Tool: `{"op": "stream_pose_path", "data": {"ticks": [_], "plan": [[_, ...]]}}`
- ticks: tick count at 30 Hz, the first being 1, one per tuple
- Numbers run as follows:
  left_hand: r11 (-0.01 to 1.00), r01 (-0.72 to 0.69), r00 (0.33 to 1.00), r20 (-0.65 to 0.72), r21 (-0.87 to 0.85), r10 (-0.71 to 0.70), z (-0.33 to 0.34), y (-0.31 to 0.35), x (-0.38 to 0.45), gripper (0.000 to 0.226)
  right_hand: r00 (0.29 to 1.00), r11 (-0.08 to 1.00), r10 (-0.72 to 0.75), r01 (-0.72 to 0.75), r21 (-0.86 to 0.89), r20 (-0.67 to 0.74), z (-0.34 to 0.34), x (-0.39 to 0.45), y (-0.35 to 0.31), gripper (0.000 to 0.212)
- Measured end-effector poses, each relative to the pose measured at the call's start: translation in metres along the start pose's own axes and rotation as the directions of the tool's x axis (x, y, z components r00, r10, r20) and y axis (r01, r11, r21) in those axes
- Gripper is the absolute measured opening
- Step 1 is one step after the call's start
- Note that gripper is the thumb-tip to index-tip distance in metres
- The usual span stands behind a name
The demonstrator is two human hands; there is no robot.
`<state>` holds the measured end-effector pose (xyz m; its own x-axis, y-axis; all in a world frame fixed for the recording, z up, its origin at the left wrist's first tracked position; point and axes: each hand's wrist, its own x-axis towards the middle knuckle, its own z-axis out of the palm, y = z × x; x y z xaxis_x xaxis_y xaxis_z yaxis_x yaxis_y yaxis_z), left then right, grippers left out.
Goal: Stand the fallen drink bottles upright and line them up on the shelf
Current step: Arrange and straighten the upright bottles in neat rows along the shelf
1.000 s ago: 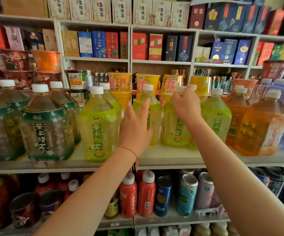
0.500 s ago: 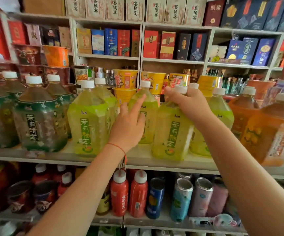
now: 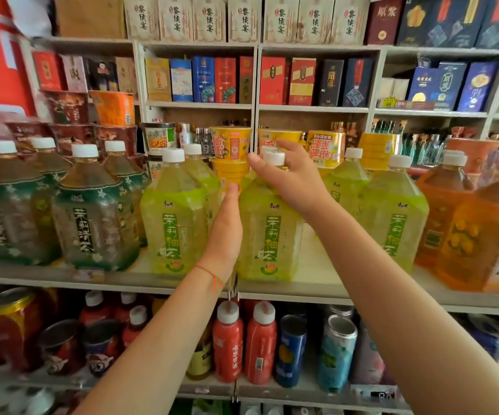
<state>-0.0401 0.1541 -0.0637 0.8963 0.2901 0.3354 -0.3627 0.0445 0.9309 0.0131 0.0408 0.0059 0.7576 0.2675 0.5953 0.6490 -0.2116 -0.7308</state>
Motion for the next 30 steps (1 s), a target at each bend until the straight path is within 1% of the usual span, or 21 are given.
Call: {"op": "stream_pose_path", "data": {"ticks": [2, 4, 7, 9, 10, 11, 12, 14, 15, 17, 18, 19, 20, 22, 23, 24, 25, 26, 27, 29, 30], "plan": [[0.998, -0.013, 1.000, 0.007, 0.058, 0.012, 0.001, 0.001, -0.001, 0.084, 1.000, 1.000, 0.008, -0.008, 0.014, -0.018, 0.002, 0.001, 0.003, 0.078], [0.994, -0.038, 0.999, -0.004, 0.100, 0.039, 0.001, 0.001, -0.002, 0.079, 1.000, 1.000, 0.015, -0.015, -0.019, -0.021, 0.005, 0.002, 0.000, 0.062], [0.986, -0.086, 0.995, -0.046, 0.141, 0.094, 0.001, -0.002, -0.001, 0.055, 1.000, 0.996, 0.025, -0.026, -0.090, -0.020, 0.010, -0.001, -0.007, 0.042], [0.966, -0.178, 0.980, -0.057, 0.188, 0.192, 0.001, -0.002, -0.006, 0.054, 0.999, 0.992, -0.010, 0.004, -0.128, -0.045, 0.009, -0.004, -0.012, 0.028], [0.935, -0.271, 0.956, -0.048, 0.231, 0.289, 0.002, -0.001, -0.011, 0.057, 0.996, 0.993, -0.029, 0.019, -0.113, -0.089, 0.006, -0.005, -0.014, 0.024], [0.864, -0.396, 0.905, -0.029, 0.311, 0.425, 0.002, 0.001, -0.015, 0.059, 0.987, 0.995, -0.040, 0.026, -0.092, -0.156, 0.000, -0.008, -0.016, 0.021], [0.739, -0.525, 0.819, 0.014, 0.423, 0.574, 0.004, 0.002, -0.020, 0.059, 0.969, 0.995, -0.051, 0.029, -0.093, -0.243, -0.009, -0.010, -0.016, 0.018], [0.427, -0.708, 0.595, 0.150, 0.562, 0.790, 0.010, 0.004, -0.025, 0.051, 0.900, 0.975, -0.097, -0.001, -0.223, -0.425, -0.030, -0.017, -0.011, 0.016], [0.319, -0.758, 0.506, 0.205, 0.569, 0.838, 0.016, 0.006, -0.027, 0.043, 0.860, 0.950, -0.131, -0.034, -0.312, -0.493, -0.042, -0.019, -0.007, 0.022], [0.212, -0.822, 0.400, 0.272, 0.529, 0.875, 0.028, 0.006, -0.033, 0.025, 0.793, 0.889, -0.177, -0.125, -0.440, -0.583, -0.068, -0.024, 0.003, 0.035], [0.195, -0.843, 0.382, 0.302, 0.502, 0.873, 0.033, 0.005, -0.037, 0.021, 0.778, 0.864, -0.169, -0.180, -0.471, -0.606, -0.080, -0.024, 0.009, 0.041], [0.202, -0.854, 0.388, 0.327, 0.480, 0.862, 0.038, 0.004, -0.040, 0.022, 0.778, 0.850, -0.121, -0.239, -0.469, -0.616, -0.093, -0.025, 0.016, 0.047], [0.225, -0.846, 0.423, 0.350, 0.484, 0.836, 0.045, 0.003, -0.043, 0.025, 0.793, 0.852, -0.039, -0.292, -0.435, -0.609, -0.107, -0.025, 0.023, 0.050], [0.303, -0.794, 0.538, 0.377, 0.527, 0.754, 0.065, 0.001, -0.045, 0.028, 0.838, 0.869, 0.178, -0.379, -0.317, -0.515, -0.132, -0.028, 0.038, 0.051], [0.367, -0.749, 0.613, 0.368, 0.551, 0.699, 0.076, -0.001, -0.044, 0.026, 0.857, 0.871, 0.260, -0.407, -0.275, -0.444, -0.140, -0.030, 0.044, 0.052], [0.468, -0.681, 0.707, 0.337, 0.563, 0.622, 0.087, -0.003, -0.040, 0.021, 0.873, 0.878, 0.305, -0.413, -0.243, -0.381, -0.146, -0.030, 0.051, 0.054], [0.589, -0.587, 0.802, 0.299, 0.555, 0.517, 0.097, -0.007, -0.036, 0.015, 0.884, 0.889, 0.322, -0.405, -0.213, -0.339, -0.149, -0.030, 0.057, 0.058], [0.686, -0.472, 0.881, 0.256, 0.555, 0.399, 0.108, -0.011, -0.031, 0.019, 0.891, 0.902, 0.321, -0.391, -0.184, -0.321, -0.151, -0.031, 0.062, 0.063], [0.746, -0.370, 0.929, 0.226, 0.553, 0.293, 0.117, -0.016, -0.026, 0.032, 0.897, 0.915, 0.309, -0.371, -0.159, -0.317, -0.151, -0.031, 0.065, 0.066], [0.853, -0.218, 0.970, 0.204, 0.473, 0.135, 0.131, -0.026, -0.021, 0.053, 0.905, 0.939, 0.274, -0.324, -0.111, -0.326, -0.146, -0.031, 0.068, 0.060], [0.917, -0.139, 0.981, 0.181, 0.374, 0.075, 0.139, -0.029, -0.021, 0.055, 0.910, 0.952, 0.256, -0.297, -0.081, -0.326, -0.143, -0.030, 0.069, 0.056]]}}
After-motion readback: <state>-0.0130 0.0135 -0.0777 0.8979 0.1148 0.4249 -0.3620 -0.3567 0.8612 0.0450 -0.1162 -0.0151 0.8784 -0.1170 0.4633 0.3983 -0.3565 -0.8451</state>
